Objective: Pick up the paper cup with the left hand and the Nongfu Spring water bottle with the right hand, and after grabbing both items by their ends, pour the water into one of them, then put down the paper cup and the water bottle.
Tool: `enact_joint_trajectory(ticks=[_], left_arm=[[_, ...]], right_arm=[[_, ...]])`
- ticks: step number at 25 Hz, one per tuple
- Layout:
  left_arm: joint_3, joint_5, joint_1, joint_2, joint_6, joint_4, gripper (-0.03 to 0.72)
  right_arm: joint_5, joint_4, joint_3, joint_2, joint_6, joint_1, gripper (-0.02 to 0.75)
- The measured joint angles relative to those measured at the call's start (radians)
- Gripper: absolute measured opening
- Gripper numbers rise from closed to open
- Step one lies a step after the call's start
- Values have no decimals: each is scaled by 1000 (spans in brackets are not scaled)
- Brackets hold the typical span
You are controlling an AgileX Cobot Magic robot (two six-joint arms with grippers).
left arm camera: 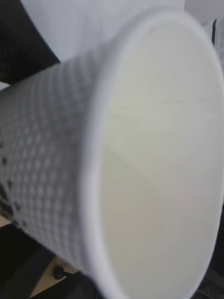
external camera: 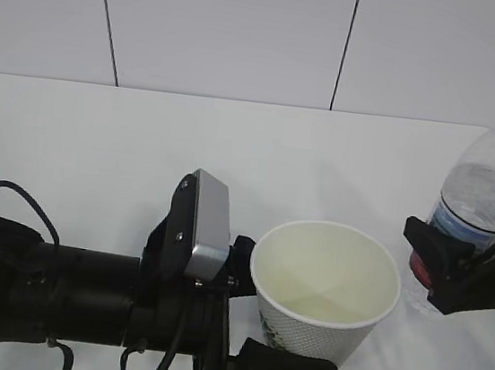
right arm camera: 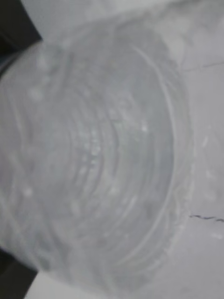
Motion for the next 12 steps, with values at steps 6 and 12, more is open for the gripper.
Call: enact_joint_trajectory(ticks=[6,12], left_arm=[[0,0,0,0,0,0,587],[0,0,0,0,0,13,574]], right_arm=[[0,-46,0,0,-32,0,519],[4,-96,-51,0,-40,0,519]])
